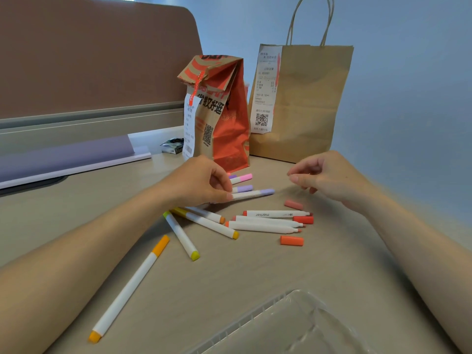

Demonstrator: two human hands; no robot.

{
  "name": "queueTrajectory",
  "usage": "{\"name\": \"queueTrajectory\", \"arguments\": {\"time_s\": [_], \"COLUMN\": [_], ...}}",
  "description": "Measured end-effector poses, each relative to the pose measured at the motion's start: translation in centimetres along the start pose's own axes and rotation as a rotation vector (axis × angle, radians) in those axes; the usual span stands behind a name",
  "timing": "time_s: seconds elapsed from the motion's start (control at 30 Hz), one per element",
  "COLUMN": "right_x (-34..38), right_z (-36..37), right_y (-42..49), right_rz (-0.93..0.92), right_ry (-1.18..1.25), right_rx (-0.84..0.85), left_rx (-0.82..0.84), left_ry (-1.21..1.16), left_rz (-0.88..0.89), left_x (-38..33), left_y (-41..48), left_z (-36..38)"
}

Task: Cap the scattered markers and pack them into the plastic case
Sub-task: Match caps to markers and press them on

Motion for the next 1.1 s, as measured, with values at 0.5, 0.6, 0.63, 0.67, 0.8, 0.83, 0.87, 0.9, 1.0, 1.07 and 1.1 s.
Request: {"name": "queueTrajectory", "arguments": {"time_s": [0.5,0.6,0.63,0.67,0.8,0.83,0.87,0.9,1.0,1.07,1.1], "right_x": [1.4,1.6,1.6,1.5,1.4,1.4,1.4,1.3,1.1,1.2,1.2], "right_z": [-3.0,-2.6,-2.5,-2.4,-1.8,-1.7,-1.6,-1.4,-0.8,-0.7,-0.8], "right_y": [-1.6,-1.8,-1.8,-1.7,-1.6,-1.6,-1.5,-1.5,-1.4,-1.5,-1.6], "right_rz": [-0.085,-0.086,-0.085,-0.082,-0.078,-0.074,-0.068,-0.062,-0.057,-0.065,-0.072], "right_ry": [-0.246,-0.327,-0.355,-0.386,-0.493,-0.501,-0.508,-0.518,-0.568,-0.58,-0.581], "right_rx": [0.265,0.33,0.343,0.349,0.389,0.395,0.399,0.404,0.425,0.427,0.424], "left_rx": [0.083,0.144,0.16,0.179,0.187,0.129,0.064,0.019,0.029,0.067,0.085], "left_ry": [0.104,0.187,0.208,0.225,0.161,0.111,0.072,0.046,0.045,0.083,0.109], "left_rz": [0.138,0.107,0.091,0.07,0.005,-0.005,-0.013,-0.014,0.029,0.056,0.07], "left_x": [-2.3,-2.1,-1.9,-1.6,-0.9,-0.9,-0.9,-1.0,-1.3,-1.4,-1.5], "left_y": [0.2,0.2,0.2,0.1,0.2,0.3,0.4,0.5,0.4,0.3,0.2], "left_z": [2.9,2.1,1.7,1.3,-0.2,-0.4,-0.4,-0.4,0.6,1.4,1.8]}}
Point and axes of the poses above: each hand's wrist, its own y-axis towards the middle knuckle, its own z-axis out of the palm, x = y × z, the point moved 1 cm from there along y, towards the middle knuckle, and after that the axes turned 15 degrees about z, right-handed, at the moved point
